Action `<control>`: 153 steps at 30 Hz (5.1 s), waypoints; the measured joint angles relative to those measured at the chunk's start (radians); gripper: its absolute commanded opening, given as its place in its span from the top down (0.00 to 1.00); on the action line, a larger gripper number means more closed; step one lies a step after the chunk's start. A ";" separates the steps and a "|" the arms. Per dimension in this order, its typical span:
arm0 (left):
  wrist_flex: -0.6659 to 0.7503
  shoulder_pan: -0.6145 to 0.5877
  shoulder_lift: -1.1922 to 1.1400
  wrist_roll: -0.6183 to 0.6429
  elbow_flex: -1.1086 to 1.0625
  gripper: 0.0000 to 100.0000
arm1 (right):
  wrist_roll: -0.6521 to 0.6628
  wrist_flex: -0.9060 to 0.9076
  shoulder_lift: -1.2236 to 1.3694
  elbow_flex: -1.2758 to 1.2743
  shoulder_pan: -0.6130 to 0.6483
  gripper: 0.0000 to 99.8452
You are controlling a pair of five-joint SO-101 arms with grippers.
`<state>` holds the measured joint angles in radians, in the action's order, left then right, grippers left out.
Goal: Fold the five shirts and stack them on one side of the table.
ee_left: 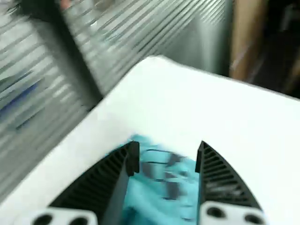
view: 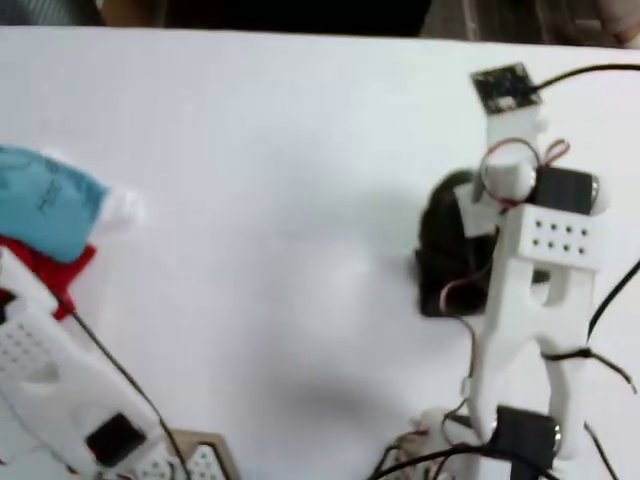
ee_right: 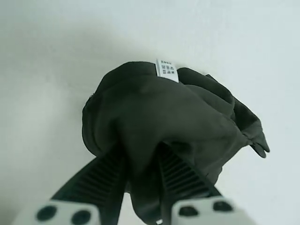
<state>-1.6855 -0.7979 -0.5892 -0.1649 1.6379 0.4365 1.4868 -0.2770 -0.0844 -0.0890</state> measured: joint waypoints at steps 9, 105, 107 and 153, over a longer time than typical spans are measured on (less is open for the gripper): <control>-0.084 0.249 0.020 0.008 -0.259 0.79 | -0.141 0.000 0.002 0.101 0.302 0.97; 0.511 -0.025 1.516 -0.319 -2.665 0.79 | -0.132 0.044 0.516 0.203 0.736 0.82; 0.511 -0.025 1.516 -0.319 -2.665 0.79 | -0.132 -0.002 0.516 0.144 0.772 0.83; 0.559 -0.023 1.519 -0.269 -2.740 0.78 | 0.018 0.124 0.167 0.565 0.905 0.65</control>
<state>-1.1270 -0.8209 0.9298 -0.4335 -1.1024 0.4549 1.6111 -0.1097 0.4803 0.8163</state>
